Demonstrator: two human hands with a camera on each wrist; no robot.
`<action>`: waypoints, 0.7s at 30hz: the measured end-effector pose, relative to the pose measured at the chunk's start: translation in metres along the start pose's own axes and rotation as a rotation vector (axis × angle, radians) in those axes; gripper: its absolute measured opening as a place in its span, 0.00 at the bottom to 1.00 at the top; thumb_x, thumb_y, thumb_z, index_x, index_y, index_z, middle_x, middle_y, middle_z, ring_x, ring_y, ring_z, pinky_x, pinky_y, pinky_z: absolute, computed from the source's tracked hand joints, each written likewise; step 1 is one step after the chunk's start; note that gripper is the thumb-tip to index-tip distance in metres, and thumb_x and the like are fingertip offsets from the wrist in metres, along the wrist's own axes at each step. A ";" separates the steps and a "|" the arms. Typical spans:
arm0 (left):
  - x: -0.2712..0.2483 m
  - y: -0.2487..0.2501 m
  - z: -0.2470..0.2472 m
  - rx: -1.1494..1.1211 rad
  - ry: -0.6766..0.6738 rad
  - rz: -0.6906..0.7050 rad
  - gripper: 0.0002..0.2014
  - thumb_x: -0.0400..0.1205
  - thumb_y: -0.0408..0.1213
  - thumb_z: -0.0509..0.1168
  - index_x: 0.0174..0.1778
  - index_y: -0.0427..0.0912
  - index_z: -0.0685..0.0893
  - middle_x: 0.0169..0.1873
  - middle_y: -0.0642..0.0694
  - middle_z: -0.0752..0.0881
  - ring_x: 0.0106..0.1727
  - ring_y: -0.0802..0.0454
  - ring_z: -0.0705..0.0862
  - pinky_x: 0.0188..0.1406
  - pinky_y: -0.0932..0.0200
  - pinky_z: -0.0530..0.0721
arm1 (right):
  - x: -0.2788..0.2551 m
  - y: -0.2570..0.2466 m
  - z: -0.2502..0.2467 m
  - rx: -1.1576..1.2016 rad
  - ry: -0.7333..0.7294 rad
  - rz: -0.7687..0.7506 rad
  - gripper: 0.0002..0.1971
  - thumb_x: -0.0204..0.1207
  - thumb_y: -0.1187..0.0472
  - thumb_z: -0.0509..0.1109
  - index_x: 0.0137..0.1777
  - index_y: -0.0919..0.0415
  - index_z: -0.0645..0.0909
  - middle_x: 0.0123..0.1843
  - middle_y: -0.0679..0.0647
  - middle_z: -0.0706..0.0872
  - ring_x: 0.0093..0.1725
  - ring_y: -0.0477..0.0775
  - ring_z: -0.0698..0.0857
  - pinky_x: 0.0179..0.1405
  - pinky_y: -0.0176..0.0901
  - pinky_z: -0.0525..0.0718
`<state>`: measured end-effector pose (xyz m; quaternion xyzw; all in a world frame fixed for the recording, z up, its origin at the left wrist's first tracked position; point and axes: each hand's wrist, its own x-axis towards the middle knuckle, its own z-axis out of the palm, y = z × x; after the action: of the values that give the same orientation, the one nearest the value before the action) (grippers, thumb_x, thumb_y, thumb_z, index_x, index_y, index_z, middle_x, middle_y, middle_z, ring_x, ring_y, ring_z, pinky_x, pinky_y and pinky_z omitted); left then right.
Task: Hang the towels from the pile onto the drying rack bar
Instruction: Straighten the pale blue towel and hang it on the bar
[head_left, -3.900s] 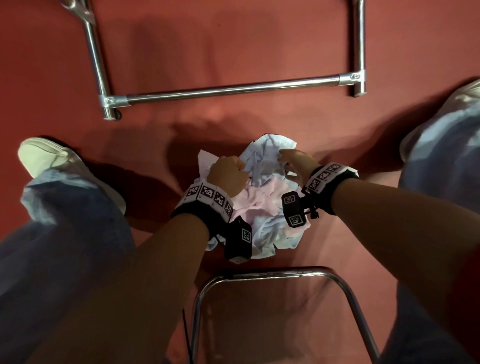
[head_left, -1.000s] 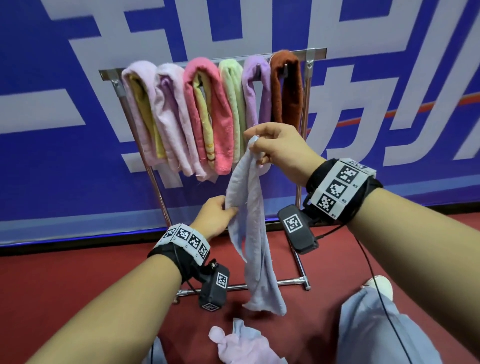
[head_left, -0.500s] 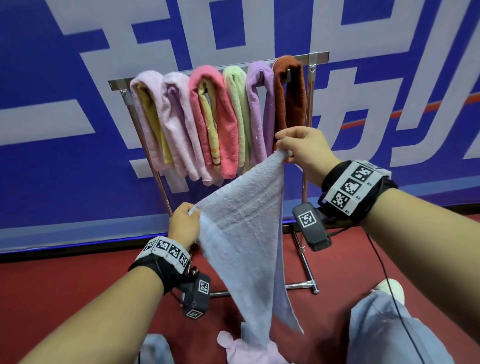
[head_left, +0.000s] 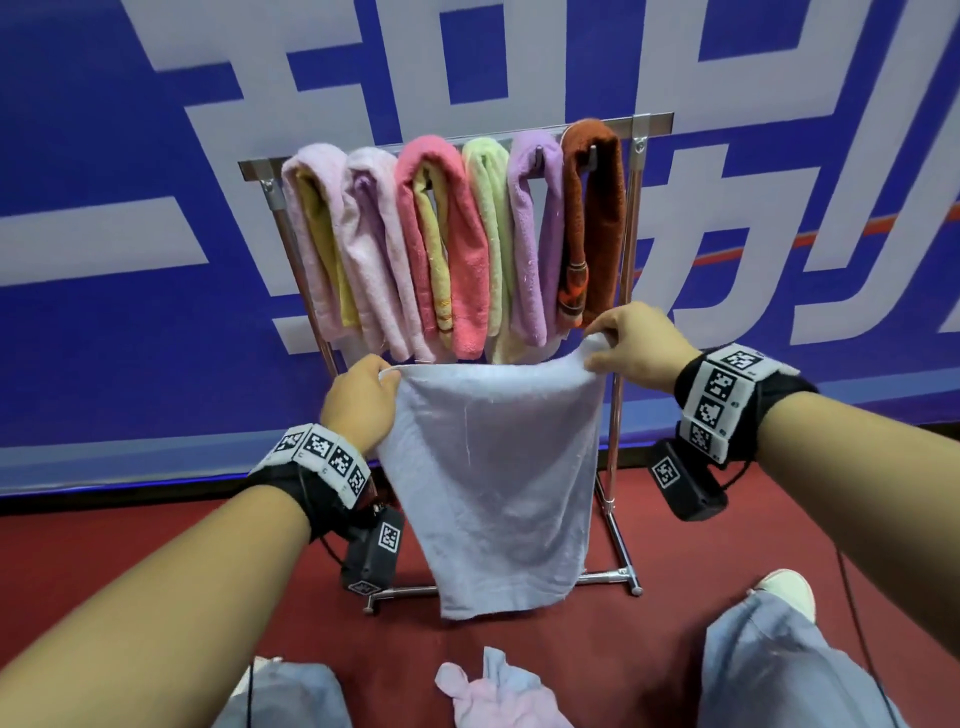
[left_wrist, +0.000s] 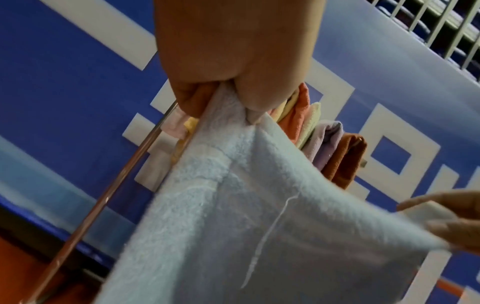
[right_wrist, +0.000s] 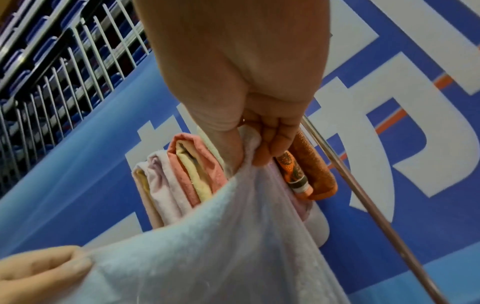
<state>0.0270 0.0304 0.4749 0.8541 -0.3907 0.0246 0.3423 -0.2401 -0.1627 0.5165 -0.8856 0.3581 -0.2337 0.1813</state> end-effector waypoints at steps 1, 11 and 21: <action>-0.001 -0.001 -0.003 0.104 0.016 0.009 0.10 0.87 0.46 0.57 0.46 0.46 0.78 0.46 0.41 0.85 0.49 0.35 0.82 0.46 0.46 0.80 | -0.001 0.002 -0.001 -0.035 0.004 0.007 0.05 0.67 0.62 0.79 0.41 0.59 0.87 0.41 0.54 0.87 0.41 0.53 0.82 0.34 0.38 0.74; -0.001 -0.009 -0.013 0.339 -0.013 0.096 0.15 0.88 0.45 0.58 0.41 0.39 0.77 0.47 0.40 0.79 0.49 0.34 0.81 0.45 0.43 0.80 | -0.003 0.006 0.003 -0.111 0.102 0.122 0.10 0.74 0.55 0.71 0.34 0.56 0.76 0.33 0.52 0.81 0.37 0.58 0.81 0.33 0.44 0.75; 0.000 -0.016 -0.018 -0.038 -0.064 -0.100 0.09 0.85 0.35 0.63 0.41 0.45 0.85 0.41 0.43 0.87 0.46 0.41 0.83 0.43 0.54 0.77 | 0.000 0.010 0.005 0.231 0.221 0.175 0.08 0.78 0.59 0.69 0.38 0.58 0.84 0.36 0.53 0.85 0.42 0.56 0.83 0.42 0.43 0.77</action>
<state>0.0421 0.0484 0.4803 0.8662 -0.3589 -0.0274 0.3468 -0.2427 -0.1687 0.5080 -0.7932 0.4223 -0.3527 0.2610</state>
